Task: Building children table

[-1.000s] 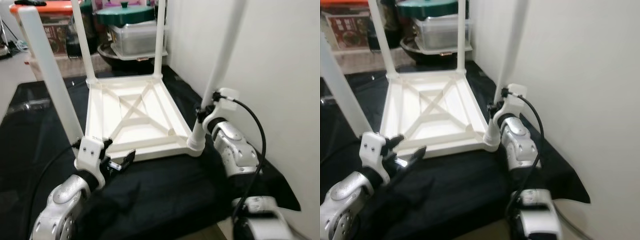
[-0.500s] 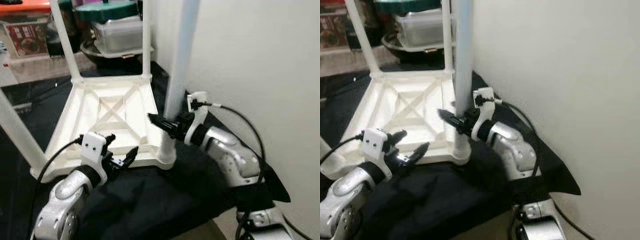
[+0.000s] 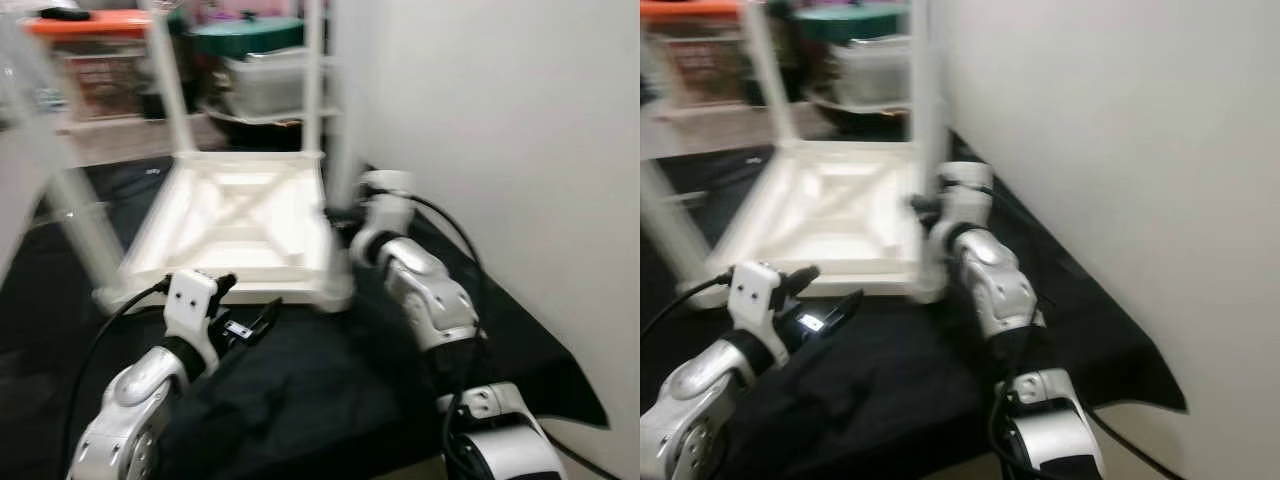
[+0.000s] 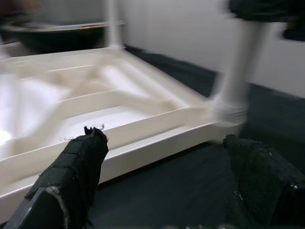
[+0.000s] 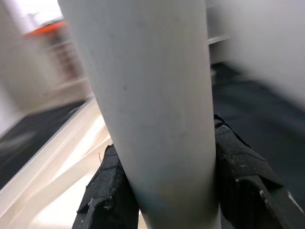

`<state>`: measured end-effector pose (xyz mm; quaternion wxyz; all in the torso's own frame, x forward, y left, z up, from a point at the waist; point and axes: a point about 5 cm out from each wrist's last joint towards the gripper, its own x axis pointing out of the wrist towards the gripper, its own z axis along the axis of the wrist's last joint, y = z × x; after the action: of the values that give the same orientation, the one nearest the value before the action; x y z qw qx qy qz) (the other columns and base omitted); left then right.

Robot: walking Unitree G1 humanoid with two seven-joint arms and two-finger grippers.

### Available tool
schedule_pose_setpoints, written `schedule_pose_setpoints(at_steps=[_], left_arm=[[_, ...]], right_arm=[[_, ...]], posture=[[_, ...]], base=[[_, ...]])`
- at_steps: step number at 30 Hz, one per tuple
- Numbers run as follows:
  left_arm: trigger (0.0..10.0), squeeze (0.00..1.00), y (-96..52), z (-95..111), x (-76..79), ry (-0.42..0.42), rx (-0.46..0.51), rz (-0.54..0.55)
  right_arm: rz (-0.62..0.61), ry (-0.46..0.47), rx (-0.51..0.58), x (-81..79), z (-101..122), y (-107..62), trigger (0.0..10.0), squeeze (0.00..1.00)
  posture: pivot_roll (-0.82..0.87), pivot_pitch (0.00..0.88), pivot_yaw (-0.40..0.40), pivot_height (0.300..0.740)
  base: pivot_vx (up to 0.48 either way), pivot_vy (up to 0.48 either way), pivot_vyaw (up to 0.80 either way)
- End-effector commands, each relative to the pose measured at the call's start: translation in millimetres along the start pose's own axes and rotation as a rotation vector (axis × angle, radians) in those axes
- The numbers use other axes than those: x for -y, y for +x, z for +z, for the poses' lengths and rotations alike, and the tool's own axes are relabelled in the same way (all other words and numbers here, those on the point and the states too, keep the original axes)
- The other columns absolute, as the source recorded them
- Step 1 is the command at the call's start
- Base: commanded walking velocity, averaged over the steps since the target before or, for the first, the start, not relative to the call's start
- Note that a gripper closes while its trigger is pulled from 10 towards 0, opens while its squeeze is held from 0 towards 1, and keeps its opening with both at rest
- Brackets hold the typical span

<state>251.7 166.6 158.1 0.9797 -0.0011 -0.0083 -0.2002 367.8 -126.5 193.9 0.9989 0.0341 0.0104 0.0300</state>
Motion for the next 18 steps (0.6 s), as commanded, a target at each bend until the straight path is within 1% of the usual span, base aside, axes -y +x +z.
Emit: schedule_pose_setpoints(at_steps=[1,2,4,5,6,7,8,9,10,11,12,14,15,17,18], left_arm=[[10.0,0.00,1.8,1,1.0,0.008,-0.001,-0.010],[10.0,0.00,1.8,1,1.0,0.008,-0.001,-0.010],[10.0,0.00,2.6,2,1.0,0.008,-0.002,-0.013],[10.0,0.00,2.8,2,1.0,0.009,-0.002,-0.015],[10.0,0.00,2.8,2,1.0,0.009,-0.002,-0.015],[10.0,0.00,2.9,1,0.6,0.010,-0.003,-0.017],[10.0,0.00,2.9,1,0.4,0.010,-0.003,-0.018],[10.0,0.00,2.9,1,0.2,0.010,-0.003,-0.018],[10.0,0.00,3.7,1,0.2,0.010,-0.003,-0.019],[10.0,0.00,3.7,1,0.2,0.010,-0.003,-0.019],[10.0,0.00,4.3,1,0.3,0.010,-0.002,-0.021],[10.0,0.00,4.3,1,0.3,0.010,-0.002,-0.021],[10.0,0.00,6.0,2,0.7,0.010,0.003,-0.025],[10.0,0.00,6.0,2,0.7,0.010,0.003,-0.025],[10.0,0.00,6.5,3,0.4,0.011,0.007,-0.025]], right_arm=[[-0.151,-0.005,-0.123,23.2,-31,-10.1,0.0,0.00],[-0.151,-0.005,-0.123,23.2,-31,-10.1,0.0,0.00],[-0.089,0.002,-0.106,10.2,-30,-29.7,0.0,0.00],[-0.057,0.004,-0.107,6.6,-30,-35.1,0.0,0.00],[-0.057,0.004,-0.107,6.6,-30,-35.1,0.0,0.00],[0.062,0.049,-0.113,-5.0,-27,-37.2,10.0,0.00],[0.146,0.082,-0.117,-12.7,-26,-38.0,10.0,0.00],[0.191,0.103,-0.114,-18.3,-25,-37.5,10.0,0.00],[0.312,0.111,-0.026,-24.8,-11,-35.0,10.0,1.00],[0.312,0.111,-0.026,-24.8,-11,-35.0,10.0,1.00],[0.391,0.116,0.029,-27.7,-1,-32.8,10.0,1.00],[0.391,0.116,0.029,-27.7,-1,-32.8,10.0,1.00],[0.620,0.095,0.061,-37.7,14,-25.9,10.0,0.00],[0.620,0.095,0.061,-37.7,14,-25.9,10.0,0.00],[0.781,0.080,0.043,-41.9,17,-25.5,10.0,0.00]], posture=[[0.03,0.000,-0.050,0.740],[0.03,0.000,-0.050,0.740],[0.03,0.000,-0.043,0.740],[0.03,0.000,-0.043,0.740],[0.03,0.000,-0.043,0.740],[0.02,0.000,-0.037,0.740],[0.02,0.000,-0.037,0.740],[0.02,0.000,-0.037,0.740],[0.01,0.000,-0.036,0.740],[0.01,0.000,-0.036,0.740],[0.01,0.000,-0.036,0.740],[0.01,0.000,-0.036,0.740],[0.02,0.000,-0.040,0.740],[0.02,0.000,-0.040,0.740],[0.02,0.000,-0.043,0.740]], base=[[0.000,0.000,0.00],[0.000,0.000,0.00],[0.000,0.000,0.00],[0.000,0.000,0.00],[0.000,0.000,0.00],[0.000,0.000,0.00],[0.000,0.000,0.00],[0.000,0.000,0.00],[0.000,0.000,0.00],[0.000,0.000,0.00],[0.000,0.000,0.00],[0.000,0.000,0.00],[0.000,0.000,0.00],[0.000,0.000,0.00],[0.000,0.000,0.00]])
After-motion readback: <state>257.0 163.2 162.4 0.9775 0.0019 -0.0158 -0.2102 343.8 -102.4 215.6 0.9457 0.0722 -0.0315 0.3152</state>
